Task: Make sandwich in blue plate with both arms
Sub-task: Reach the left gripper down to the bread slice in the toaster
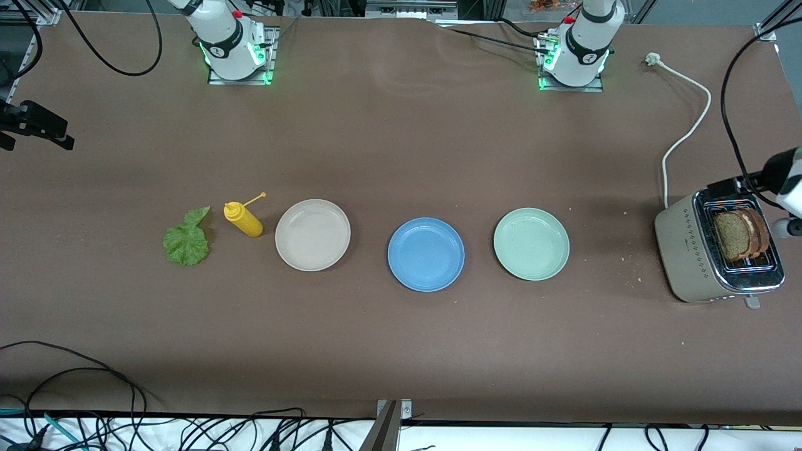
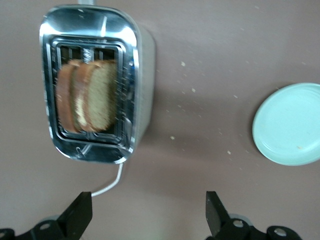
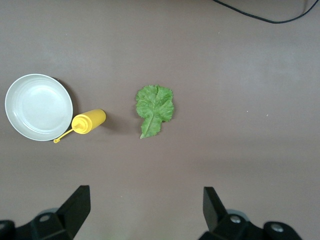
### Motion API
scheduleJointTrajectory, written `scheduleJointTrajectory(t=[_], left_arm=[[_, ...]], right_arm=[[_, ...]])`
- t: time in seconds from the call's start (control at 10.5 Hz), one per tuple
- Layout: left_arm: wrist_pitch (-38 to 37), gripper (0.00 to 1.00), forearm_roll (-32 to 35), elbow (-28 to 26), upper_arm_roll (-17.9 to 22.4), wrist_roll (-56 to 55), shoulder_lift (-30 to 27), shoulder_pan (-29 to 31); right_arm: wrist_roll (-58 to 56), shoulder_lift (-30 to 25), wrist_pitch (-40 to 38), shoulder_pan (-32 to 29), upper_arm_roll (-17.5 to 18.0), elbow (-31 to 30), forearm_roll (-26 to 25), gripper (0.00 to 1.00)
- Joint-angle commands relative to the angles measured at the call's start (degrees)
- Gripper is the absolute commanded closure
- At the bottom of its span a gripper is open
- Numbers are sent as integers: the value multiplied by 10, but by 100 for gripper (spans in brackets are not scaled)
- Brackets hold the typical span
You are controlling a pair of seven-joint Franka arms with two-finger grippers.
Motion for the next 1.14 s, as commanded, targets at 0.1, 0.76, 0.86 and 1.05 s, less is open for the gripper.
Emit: scheduleJointTrajectory(t=[0.1, 0.76, 0.86, 1.05], left_arm=[[67, 0, 6, 15, -2, 67, 76, 60], [106, 0, 9, 15, -2, 80, 115, 67], [111, 0, 9, 15, -2, 81, 120, 68], [113, 0, 9, 15, -2, 88, 123, 72]], right_arm=[[-3, 2, -12, -1, 2, 11, -10, 0], [-4, 2, -12, -1, 2, 10, -10, 0], [-4, 2, -12, -1, 2, 11, -10, 0], [-4, 1, -12, -1, 1, 11, -10, 0]])
